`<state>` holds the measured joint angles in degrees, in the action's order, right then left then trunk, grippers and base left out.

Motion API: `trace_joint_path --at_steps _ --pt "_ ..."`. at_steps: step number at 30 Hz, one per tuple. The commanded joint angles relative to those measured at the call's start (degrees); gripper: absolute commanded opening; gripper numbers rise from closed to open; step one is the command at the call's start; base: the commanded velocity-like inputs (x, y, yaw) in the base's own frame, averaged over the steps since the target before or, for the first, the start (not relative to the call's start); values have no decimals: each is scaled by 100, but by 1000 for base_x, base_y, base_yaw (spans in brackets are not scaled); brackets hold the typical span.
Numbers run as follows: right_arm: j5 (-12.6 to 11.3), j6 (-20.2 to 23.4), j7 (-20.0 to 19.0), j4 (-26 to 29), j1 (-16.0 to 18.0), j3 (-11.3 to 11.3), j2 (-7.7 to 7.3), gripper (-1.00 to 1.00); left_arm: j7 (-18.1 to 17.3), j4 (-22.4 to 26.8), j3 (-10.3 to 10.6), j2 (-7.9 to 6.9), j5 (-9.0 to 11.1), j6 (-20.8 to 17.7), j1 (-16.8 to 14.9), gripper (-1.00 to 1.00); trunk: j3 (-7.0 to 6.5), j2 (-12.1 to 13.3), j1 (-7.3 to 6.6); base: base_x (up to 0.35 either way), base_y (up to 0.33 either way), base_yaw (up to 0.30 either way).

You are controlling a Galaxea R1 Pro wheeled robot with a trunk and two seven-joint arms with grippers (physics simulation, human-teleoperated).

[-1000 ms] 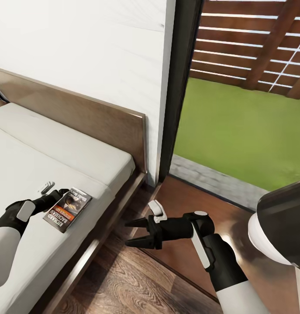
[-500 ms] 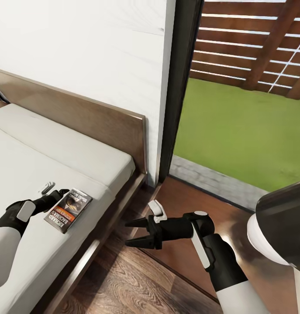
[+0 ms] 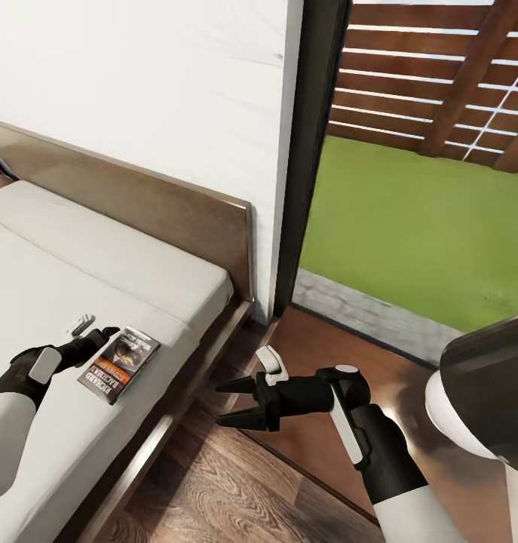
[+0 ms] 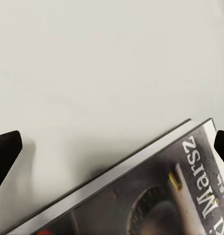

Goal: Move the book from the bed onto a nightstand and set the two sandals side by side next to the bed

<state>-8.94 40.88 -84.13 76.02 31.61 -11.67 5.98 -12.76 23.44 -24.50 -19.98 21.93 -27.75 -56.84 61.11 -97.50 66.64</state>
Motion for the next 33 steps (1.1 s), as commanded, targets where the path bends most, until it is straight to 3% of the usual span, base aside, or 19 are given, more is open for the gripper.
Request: trace_joint_path --at_steps 1,16,23,33 --pt "-19 60 -7 0 3 -2 0 100 -7 2 -37 2 -5 -46 -3 100 4 -2 0 0 0 0" --pt "-18 60 -7 0 3 -4 0 100 -7 2 -37 6 -5 -46 -3 100 4 -2 0 -2 0 0" --pt "-17 60 -7 -1 3 -8 0 100 -11 -1 -35 9 -5 -46 -3 100 4 -2 0 -196 -38 0" --pt "-13 60 -7 0 3 -10 0 100 -15 -6 -36 9 -1 -46 -3 100 4 -2 0 -19 -3 0"
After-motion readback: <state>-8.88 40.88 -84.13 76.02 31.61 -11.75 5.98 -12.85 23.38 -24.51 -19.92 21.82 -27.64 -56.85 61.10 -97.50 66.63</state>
